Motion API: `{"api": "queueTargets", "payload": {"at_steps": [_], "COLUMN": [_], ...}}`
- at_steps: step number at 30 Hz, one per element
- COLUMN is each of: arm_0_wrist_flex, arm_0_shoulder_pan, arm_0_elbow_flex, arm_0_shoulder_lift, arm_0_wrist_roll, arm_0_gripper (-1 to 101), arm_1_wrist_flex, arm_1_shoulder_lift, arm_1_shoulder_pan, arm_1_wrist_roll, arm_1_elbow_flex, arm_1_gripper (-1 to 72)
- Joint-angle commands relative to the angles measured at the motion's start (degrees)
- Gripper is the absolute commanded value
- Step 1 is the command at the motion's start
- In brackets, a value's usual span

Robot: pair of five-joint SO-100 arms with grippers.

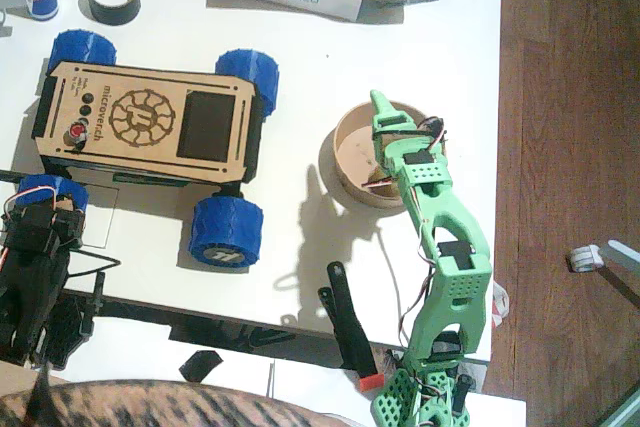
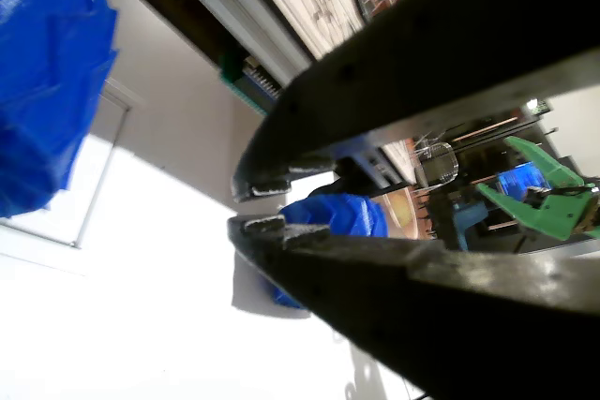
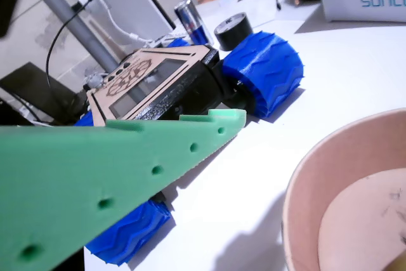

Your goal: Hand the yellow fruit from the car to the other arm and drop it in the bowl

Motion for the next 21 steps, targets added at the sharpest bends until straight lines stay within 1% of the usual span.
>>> {"api": "queueTargets", "payload": {"at_steps": [1, 5, 9, 12, 15, 18, 21], "arm_0_wrist_flex": [-0.44, -0.44, -0.44, -0.62, -1.32, -1.41, 0.0], "arm_0_shoulder_pan": [0.0, 0.09, -0.09, -0.18, -0.26, -0.26, -0.26], "arm_0_elbow_flex": [0.53, 0.53, 0.62, 0.62, 0.09, 0.0, 0.7], "arm_0_shoulder_lift": [0.88, 0.97, 0.97, 0.62, -1.05, -1.23, 2.02], "arm_0_wrist_roll": [-0.09, 0.0, 0.0, 0.0, 0.0, 0.0, 0.0], "arm_0_gripper": [0, 0, 0, 0, 0, 0, 0], "arm_1_wrist_flex": [0.18, 0.0, 0.0, 0.26, 0.88, 0.88, 0.97], "arm_1_shoulder_lift": [1.93, 3.08, 5.54, 9.14, 14.24, 20.92, 28.74], "arm_1_shoulder_pan": [-0.79, -1.14, -1.67, -2.46, -3.16, -4.04, -6.15], "arm_1_wrist_roll": [-0.09, 0.35, 1.85, 2.72, 4.66, 7.29, 8.7], "arm_1_elbow_flex": [-2.72, -2.29, -0.53, 1.85, 5.19, 10.28, 16.26], "arm_1_gripper": [32.3, 27.8, 21.5, 13.4, 1.1, 0.2, 0.1]}}
